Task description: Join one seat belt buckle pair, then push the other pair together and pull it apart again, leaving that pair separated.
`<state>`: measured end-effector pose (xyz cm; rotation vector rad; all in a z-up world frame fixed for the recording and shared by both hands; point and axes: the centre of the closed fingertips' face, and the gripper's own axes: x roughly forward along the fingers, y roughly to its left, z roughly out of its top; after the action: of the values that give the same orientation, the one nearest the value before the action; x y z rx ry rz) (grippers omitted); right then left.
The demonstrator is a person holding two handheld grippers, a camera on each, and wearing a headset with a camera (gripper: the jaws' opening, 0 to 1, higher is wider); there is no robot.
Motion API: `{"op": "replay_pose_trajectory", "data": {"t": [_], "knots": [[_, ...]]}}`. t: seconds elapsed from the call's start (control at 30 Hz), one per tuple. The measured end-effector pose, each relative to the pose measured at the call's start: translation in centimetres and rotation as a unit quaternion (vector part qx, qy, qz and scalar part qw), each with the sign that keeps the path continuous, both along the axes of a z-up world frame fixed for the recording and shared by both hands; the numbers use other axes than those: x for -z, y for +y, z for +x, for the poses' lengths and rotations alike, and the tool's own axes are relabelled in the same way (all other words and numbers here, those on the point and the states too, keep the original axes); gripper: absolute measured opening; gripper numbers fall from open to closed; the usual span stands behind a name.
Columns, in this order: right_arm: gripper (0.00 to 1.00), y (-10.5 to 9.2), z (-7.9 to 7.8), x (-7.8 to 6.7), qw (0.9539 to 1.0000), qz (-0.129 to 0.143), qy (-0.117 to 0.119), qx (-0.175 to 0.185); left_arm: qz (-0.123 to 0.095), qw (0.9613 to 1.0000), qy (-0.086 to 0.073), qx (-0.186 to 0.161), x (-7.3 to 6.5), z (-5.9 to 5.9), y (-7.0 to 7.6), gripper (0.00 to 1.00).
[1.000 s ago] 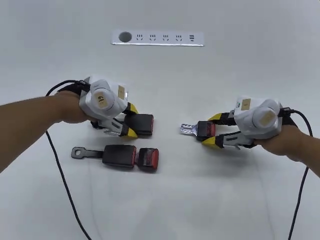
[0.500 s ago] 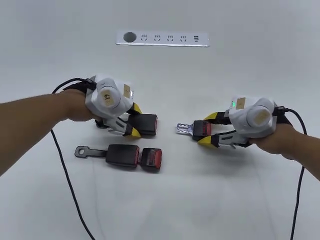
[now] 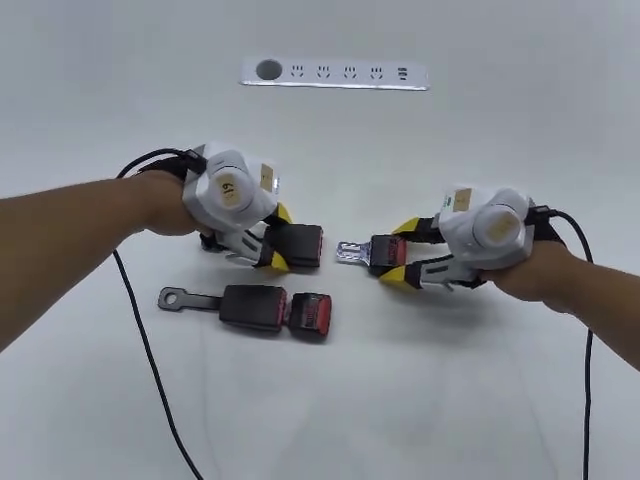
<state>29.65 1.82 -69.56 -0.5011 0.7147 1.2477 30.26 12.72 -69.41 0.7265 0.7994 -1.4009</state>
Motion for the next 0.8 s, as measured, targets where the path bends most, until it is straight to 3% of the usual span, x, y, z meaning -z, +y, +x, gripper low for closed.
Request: {"op": "replay_pose_trajectory", "data": {"t": [0.5,0.8], "knots": [[0.34,3.1,0.0,-0.4,0.9998,0.016,0.001,-0.015,0.012,0.9999,-0.001,0.006,0.0,-0.2,-0.3,0.35],[0.34,3.0,0.2,-0.3,0.9998,0.018,0.005,-0.005,0.02,0.9997,-0.002,0.016,-0.1,-0.1,-0.4,0.34]]}}
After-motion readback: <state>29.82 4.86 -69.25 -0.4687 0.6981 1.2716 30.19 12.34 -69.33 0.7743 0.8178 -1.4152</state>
